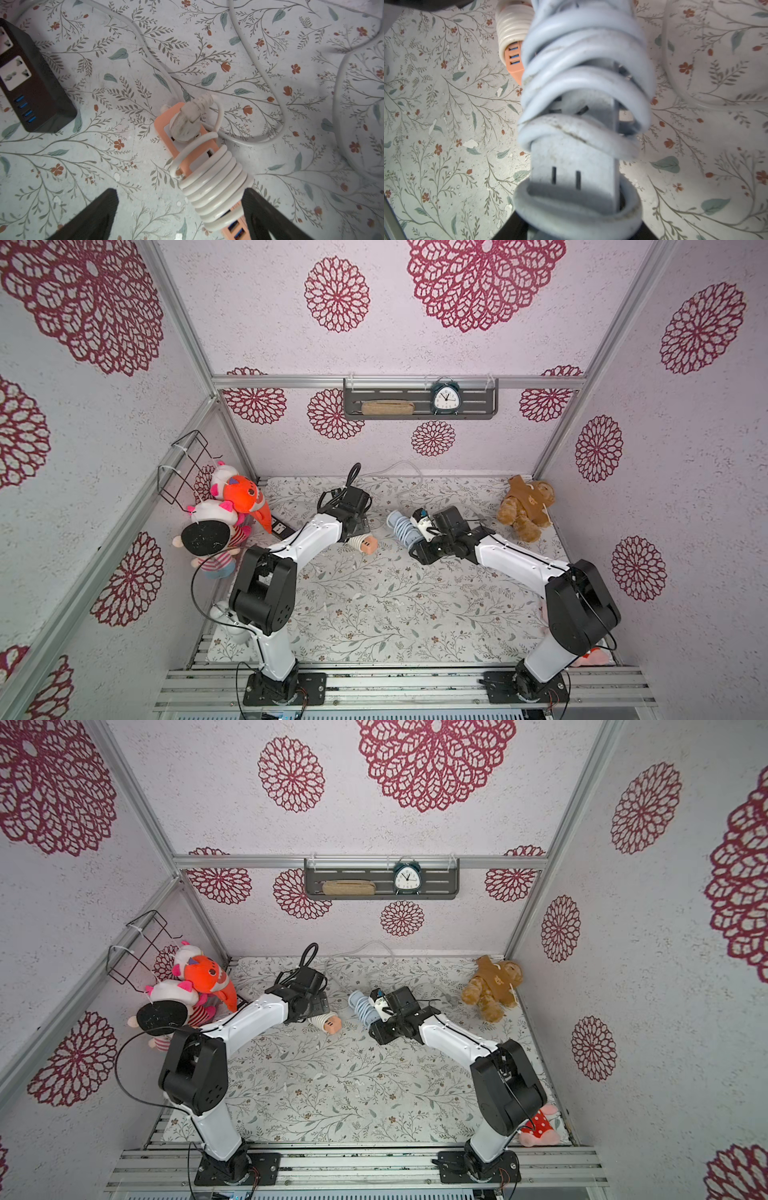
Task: Unwrap the cord wrapped around the power strip
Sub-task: Pick up the power strip from the center of the board.
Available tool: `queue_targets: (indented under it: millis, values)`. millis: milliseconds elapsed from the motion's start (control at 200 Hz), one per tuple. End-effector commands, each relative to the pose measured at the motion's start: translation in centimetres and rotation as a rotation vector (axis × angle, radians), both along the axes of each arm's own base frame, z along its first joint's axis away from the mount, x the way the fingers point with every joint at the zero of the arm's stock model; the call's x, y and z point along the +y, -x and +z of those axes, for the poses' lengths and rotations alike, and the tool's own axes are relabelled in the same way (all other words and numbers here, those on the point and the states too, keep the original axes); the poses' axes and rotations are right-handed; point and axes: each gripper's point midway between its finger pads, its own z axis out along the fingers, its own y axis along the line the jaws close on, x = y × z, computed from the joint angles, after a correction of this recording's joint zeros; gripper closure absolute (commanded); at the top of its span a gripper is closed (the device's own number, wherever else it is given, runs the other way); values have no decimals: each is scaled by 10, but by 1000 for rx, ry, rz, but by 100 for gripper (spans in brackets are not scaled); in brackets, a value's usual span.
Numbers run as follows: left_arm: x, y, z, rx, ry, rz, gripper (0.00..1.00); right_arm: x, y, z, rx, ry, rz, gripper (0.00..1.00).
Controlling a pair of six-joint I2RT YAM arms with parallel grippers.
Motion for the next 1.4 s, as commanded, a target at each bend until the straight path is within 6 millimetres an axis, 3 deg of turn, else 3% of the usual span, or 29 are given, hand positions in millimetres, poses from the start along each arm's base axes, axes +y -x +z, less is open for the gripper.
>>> queue_targets:
  millis: [0,65,325,625,795,851,1026,1156,1296,1316,1396]
  values:
    - [5,-4,-5,52,-98,13,3,-15,-13,42,-93,-73,-70,56]
    - [-1,-3,-25,117,-113,-9,3,-26,-14,43,-92,-80,-95,56]
    - [-13,11,-59,270,-89,-85,3,-46,-13,45,-88,-97,-131,56]
    - [-34,21,-78,355,-83,-186,3,-44,-12,39,-78,-110,-120,56]
    - [-33,27,-83,373,-104,-180,0,-42,-12,37,-72,-117,-118,57]
    - [-30,27,-82,361,-114,-170,13,-43,-12,36,-69,-112,-119,57]
    - [-24,29,-79,355,-132,-150,31,-44,-10,36,-71,-108,-120,57]
    - [-13,35,-65,342,-164,-129,48,-44,-11,36,-70,-102,-119,57]
    - [12,61,-47,341,-224,-85,59,-44,-11,36,-69,-102,-113,56]
    - [16,65,-33,316,-220,-75,60,-43,-11,36,-69,-104,-112,57]
    - [32,90,-20,308,-221,-31,62,-43,-11,35,-63,-102,-108,57]
